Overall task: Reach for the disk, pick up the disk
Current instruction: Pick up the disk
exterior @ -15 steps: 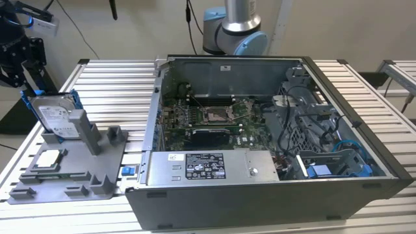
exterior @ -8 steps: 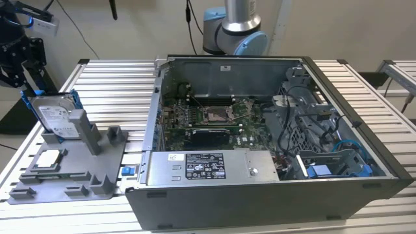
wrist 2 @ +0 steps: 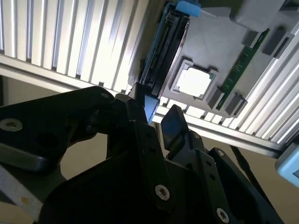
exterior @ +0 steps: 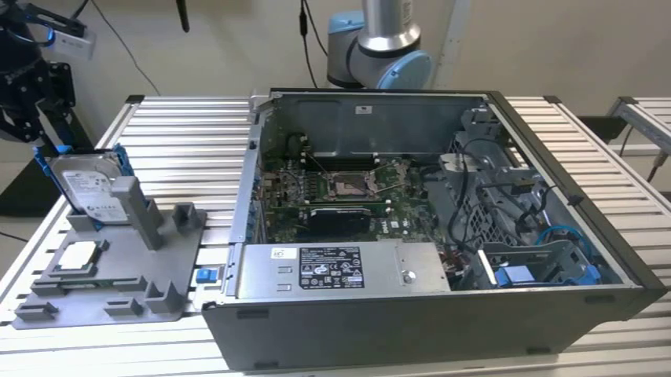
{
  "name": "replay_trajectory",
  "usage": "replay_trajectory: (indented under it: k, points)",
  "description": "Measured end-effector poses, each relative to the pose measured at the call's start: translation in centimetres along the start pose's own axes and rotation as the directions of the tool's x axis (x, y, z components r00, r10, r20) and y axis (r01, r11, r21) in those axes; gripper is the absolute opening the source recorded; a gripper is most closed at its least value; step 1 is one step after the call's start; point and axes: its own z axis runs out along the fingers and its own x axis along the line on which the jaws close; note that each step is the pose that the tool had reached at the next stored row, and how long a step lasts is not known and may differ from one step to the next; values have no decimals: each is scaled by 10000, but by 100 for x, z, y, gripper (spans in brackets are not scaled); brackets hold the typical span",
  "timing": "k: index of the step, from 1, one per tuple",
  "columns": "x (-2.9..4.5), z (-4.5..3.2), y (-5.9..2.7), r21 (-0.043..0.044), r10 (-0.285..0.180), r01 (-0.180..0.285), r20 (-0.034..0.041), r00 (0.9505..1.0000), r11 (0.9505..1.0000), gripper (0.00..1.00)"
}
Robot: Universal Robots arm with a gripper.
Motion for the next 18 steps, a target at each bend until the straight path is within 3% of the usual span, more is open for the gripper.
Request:
replay_trajectory:
  k: [11, 18]
  points:
    - [-25, 150, 11, -4, -204, 204, -3, 9998, 9998, 100]
    - [-21, 274, 38, -12, -712, 712, 3, 9975, 9975, 100]
